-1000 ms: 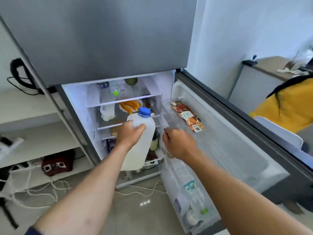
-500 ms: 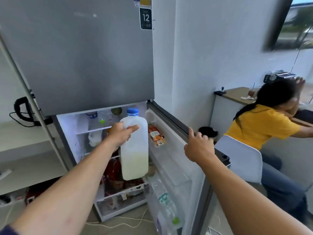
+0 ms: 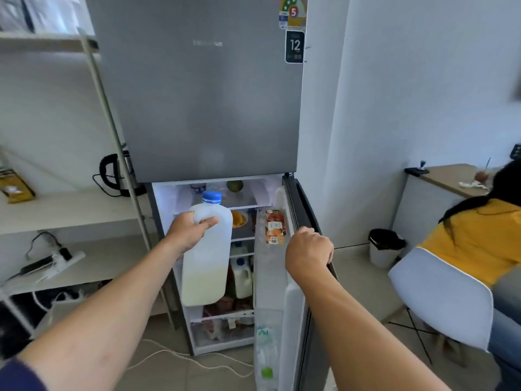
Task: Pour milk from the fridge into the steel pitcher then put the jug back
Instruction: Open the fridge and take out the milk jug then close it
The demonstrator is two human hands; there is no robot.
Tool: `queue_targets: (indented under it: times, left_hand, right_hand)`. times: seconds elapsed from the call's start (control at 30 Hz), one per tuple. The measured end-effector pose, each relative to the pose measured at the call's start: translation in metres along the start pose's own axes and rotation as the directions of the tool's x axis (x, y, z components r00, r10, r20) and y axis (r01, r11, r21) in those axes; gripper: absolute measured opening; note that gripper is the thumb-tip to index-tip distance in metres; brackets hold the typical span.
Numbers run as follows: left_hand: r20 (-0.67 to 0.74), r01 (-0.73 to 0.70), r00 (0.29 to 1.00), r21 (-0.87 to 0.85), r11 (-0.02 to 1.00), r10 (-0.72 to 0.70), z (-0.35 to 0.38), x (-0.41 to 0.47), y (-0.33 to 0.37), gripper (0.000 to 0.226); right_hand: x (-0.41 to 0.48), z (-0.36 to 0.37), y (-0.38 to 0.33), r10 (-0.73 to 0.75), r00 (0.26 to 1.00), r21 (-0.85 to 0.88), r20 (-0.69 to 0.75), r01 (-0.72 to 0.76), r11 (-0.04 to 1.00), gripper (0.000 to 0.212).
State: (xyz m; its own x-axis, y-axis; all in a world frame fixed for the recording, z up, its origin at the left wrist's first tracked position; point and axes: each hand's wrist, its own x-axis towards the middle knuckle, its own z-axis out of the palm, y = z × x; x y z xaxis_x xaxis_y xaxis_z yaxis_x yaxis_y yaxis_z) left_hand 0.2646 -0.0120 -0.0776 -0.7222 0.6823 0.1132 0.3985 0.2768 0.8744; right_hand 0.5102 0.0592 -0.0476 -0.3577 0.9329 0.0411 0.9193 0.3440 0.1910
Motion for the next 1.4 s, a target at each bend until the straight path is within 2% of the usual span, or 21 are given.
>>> queue_targets:
  times: [0.1,0.2,0.3,0.4,0.57,0.7,0.87,1.2,1.4]
  left_hand:
    - [-0.08,0.019,0.997,-0.017,1.0,-0.02,-0.024,0.005,-0.008,0.044]
    - [-0.178,0.031,0.983,-0.034,0.999,-0.036,-0.046,0.01,-0.019,0.043]
    - [-0.297,0.025,0.955,0.029,0.999,-0.015,-0.062,0.009,-0.033,0.039]
    - [-0.392,0.04,0.919,0.006,0.999,-0.035,-0.079,0.018,-0.056,0.039]
    - [-0.486,0.071,0.872,0.004,0.997,-0.06,-0.118,0.047,-0.084,0.046]
    - [-0.494,0.111,0.864,0.0,0.994,-0.097,-0.158,0.085,-0.111,0.047]
    - [-0.488,0.117,0.863,-0.053,0.992,-0.128,-0.187,0.124,-0.134,0.048]
    - [-0.424,0.119,0.897,-0.045,0.992,-0.127,-0.198,0.207,-0.16,0.041]
    - [-0.438,0.116,0.891,-0.026,0.993,-0.116,-0.198,0.238,-0.167,0.047]
  right_hand:
    - [0.002,-0.004,-0.023,-0.11,0.991,0.062,-0.08,0.115,0.991,0.037]
    - [0.007,-0.008,-0.043,-0.204,0.958,0.177,-0.203,0.24,0.954,0.028]
    - [0.016,-0.014,-0.07,-0.267,0.93,0.222,-0.252,0.324,0.919,0.03]
    - [0.02,-0.016,-0.108,-0.311,0.9,0.228,-0.305,0.386,0.894,0.032]
    - [0.041,-0.006,-0.171,-0.28,0.9,0.359,-0.334,0.396,0.845,0.055]
    - [0.076,-0.003,-0.228,-0.383,0.866,0.36,-0.322,0.486,0.796,0.062]
    - [0.108,-0.008,-0.276,-0.418,0.852,0.35,-0.314,0.513,0.784,0.067]
    - [0.164,-0.021,-0.344,-0.433,0.883,0.323,-0.181,0.469,0.822,0.042]
    - [0.19,-0.019,-0.36,-0.442,0.88,0.292,-0.171,0.474,0.831,0.065]
